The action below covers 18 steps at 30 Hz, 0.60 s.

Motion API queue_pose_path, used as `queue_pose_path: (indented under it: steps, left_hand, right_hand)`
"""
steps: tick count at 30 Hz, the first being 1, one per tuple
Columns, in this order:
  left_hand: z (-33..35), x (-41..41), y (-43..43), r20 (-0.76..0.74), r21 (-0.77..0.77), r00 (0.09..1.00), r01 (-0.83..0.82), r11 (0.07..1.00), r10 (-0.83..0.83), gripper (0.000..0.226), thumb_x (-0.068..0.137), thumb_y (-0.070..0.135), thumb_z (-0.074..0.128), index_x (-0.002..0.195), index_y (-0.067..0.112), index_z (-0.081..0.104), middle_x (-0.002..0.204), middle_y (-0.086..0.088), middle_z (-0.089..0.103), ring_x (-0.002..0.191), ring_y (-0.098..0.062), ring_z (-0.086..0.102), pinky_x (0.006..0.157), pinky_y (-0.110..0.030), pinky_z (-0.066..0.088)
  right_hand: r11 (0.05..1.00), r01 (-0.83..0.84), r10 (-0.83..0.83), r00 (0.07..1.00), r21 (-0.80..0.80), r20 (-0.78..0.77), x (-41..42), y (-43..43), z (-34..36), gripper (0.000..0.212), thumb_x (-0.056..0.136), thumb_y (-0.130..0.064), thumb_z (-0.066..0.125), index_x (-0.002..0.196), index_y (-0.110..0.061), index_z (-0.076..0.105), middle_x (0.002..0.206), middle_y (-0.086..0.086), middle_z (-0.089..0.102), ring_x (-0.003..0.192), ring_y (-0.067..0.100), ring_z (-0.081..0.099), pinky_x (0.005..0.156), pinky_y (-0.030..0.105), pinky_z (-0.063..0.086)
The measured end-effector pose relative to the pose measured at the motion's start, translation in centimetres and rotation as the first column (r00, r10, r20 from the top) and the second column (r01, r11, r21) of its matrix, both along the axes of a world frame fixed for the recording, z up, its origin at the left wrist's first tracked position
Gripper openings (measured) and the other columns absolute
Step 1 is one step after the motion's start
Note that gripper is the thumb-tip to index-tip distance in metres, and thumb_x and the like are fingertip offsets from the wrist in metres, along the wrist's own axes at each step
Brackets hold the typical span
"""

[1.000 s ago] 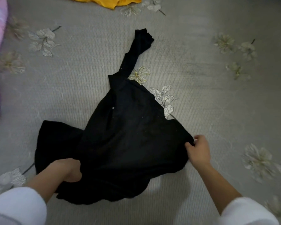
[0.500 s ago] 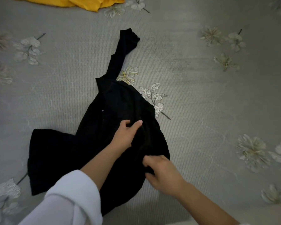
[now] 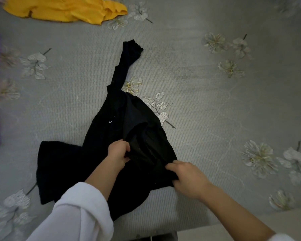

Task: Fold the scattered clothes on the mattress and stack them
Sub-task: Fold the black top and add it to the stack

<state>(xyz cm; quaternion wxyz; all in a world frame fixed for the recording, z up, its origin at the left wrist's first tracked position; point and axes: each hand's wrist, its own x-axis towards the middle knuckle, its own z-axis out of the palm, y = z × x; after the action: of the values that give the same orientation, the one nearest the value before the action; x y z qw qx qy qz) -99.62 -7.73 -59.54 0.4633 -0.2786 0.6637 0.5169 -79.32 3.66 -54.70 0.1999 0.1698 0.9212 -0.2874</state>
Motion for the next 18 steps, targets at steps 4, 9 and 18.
queue_pose_path:
  steps: [4, 9, 18]
  left_hand:
    - [2.5, 0.3, 1.6, -0.015, 0.007, 0.986, 0.165, 0.986, -0.165, 0.040, 0.081, 0.008, 0.059, 0.119, 0.004, 0.049, 0.094, -0.011, 0.056, 0.080, -0.025, 0.057, 0.059, -0.033, 0.049]
    - [5.7, 0.8, 3.3, -0.280, -0.480, 0.465, 0.690, 0.542, -0.840, 0.072, 0.082, 0.019, 0.065, 0.140, 0.011, 0.024, 0.118, -0.018, 0.054, 0.105, -0.035, 0.057, 0.087, -0.037, 0.050]
    - [10.2, -0.4, 3.5, -0.357, -0.688, 0.211, 0.599, 0.409, -0.910, 0.036, 0.090, 0.005, 0.046, 0.125, 0.000, 0.042, 0.119, -0.024, 0.055, 0.107, -0.039, 0.055, 0.092, -0.044, 0.045]
  right_hand:
    - [0.972, -0.231, 0.233, 0.971, 0.044, -0.060, -0.6, 0.3, 6.2, 0.046, 0.083, -0.011, 0.049, 0.126, -0.025, 0.058, 0.100, 0.000, 0.055, 0.080, 0.018, 0.054, 0.069, 0.026, 0.040]
    - [0.917, -0.387, 0.395, 0.914, 0.093, -0.090, -0.5, 1.0, 13.9, 0.034, 0.084, -0.018, 0.050, 0.115, -0.019, 0.065, 0.082, -0.003, 0.044, 0.070, 0.015, 0.044, 0.052, 0.016, 0.023]
    - [0.996, -0.078, 0.069, 0.984, -0.047, -0.166, 2.9, 6.3, 25.1, 0.038, 0.075, -0.033, 0.043, 0.092, -0.019, 0.073, 0.061, 0.004, 0.061, 0.055, 0.017, 0.055, 0.053, 0.031, 0.043]
